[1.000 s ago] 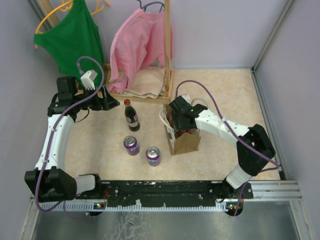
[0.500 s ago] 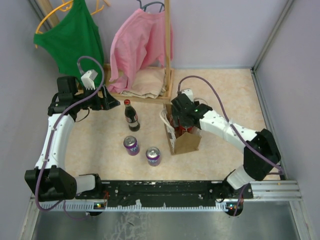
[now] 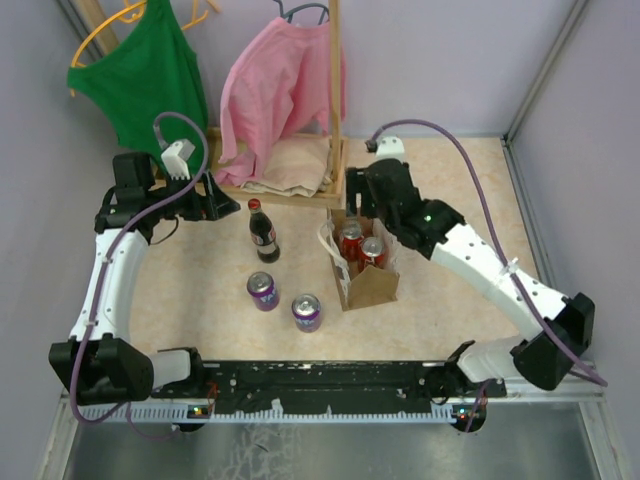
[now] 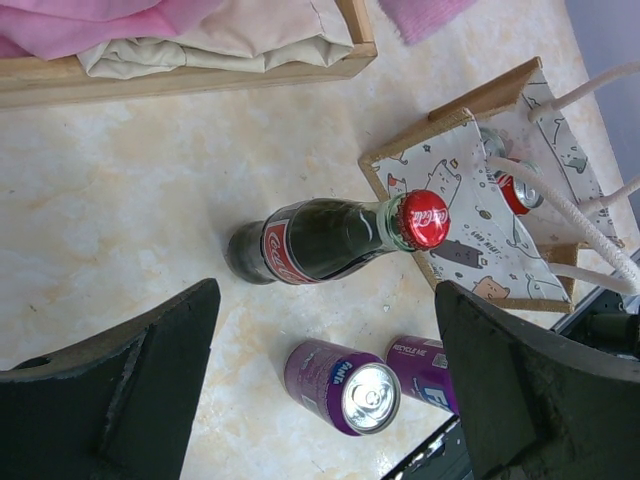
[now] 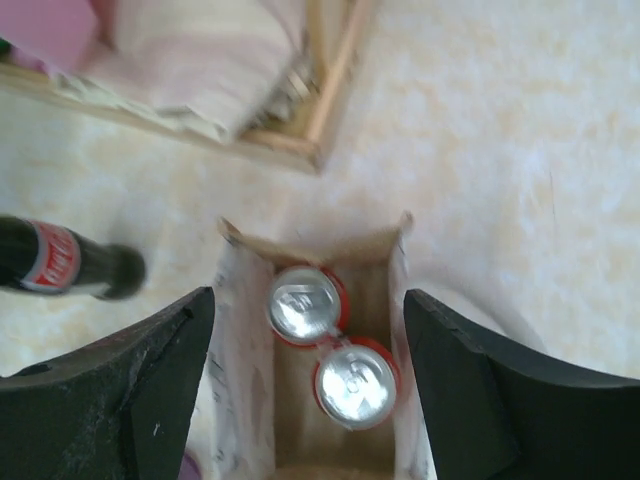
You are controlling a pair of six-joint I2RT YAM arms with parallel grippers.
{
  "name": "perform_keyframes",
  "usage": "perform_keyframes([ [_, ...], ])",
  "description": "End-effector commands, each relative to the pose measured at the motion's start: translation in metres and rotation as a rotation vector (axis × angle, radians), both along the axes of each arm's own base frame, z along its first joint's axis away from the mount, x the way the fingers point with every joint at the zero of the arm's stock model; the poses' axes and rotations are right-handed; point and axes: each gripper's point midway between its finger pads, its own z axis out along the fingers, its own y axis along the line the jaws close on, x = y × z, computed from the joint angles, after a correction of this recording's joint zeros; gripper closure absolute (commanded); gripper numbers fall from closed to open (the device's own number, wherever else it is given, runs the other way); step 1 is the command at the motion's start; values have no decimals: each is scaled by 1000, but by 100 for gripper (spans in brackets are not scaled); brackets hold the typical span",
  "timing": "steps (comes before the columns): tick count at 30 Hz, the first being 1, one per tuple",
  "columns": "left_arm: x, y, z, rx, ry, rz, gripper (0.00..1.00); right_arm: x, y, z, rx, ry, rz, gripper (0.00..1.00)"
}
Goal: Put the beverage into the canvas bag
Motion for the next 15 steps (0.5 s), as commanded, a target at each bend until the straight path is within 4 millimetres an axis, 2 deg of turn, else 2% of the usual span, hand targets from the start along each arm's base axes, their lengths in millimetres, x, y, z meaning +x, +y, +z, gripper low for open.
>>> perform_keyframes([
  [1,-3,-1,14,8,-59,-17,6,13,51,66,17,-99,145,24],
  [3,-4,0,14,16,-63,-19,6,10,79,73,-9,-77,227,25],
  [7,-7,1,14,26,-70,-15,6,-11,132,75,-72,-56,380,25],
  [9,-10,1,11,27,-65,-13,6,-24,158,64,-119,-28,456,25],
  [11,-12,2,8,30,-58,-6,6,-39,177,61,-138,-15,520,25],
  [15,-13,9,-6,32,-1,64,5,-71,194,25,-210,107,611,25],
])
